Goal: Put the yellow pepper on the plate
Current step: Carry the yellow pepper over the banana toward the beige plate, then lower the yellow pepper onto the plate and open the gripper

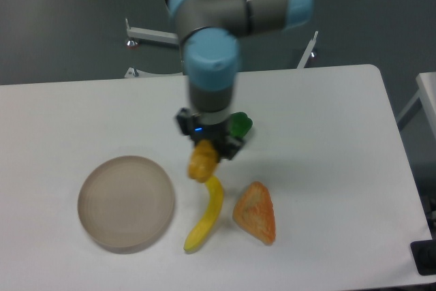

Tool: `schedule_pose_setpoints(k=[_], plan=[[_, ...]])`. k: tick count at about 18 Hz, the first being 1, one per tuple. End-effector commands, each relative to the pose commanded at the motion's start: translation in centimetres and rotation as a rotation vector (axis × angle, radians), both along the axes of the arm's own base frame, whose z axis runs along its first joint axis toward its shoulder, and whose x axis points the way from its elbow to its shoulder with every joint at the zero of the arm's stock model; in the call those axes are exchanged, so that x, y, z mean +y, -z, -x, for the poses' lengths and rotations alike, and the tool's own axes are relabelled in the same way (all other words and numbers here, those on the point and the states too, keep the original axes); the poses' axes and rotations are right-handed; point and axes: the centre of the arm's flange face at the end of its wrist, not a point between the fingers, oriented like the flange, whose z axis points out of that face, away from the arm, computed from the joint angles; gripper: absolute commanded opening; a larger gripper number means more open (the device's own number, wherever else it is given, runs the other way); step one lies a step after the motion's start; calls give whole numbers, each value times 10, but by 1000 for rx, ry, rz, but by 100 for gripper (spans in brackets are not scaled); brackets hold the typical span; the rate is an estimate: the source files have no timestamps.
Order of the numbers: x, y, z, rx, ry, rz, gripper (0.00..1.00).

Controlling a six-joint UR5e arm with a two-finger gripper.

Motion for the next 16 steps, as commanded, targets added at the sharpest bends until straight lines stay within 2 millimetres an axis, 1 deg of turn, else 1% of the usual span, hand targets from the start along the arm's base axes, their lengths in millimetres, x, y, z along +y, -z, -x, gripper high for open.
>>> schedule_pose_setpoints(k=[3, 6, 9, 11, 12, 16], plan=[[20, 27, -37, 1, -48, -22, 41], [20, 50, -61, 4, -86, -24, 41], [23, 69, -76, 9, -100, -39, 41], [25, 87, -77, 5, -111, -13, 41], [27, 93, -82, 8, -106, -4, 41], [30, 103, -89, 10, -98, 9, 41]])
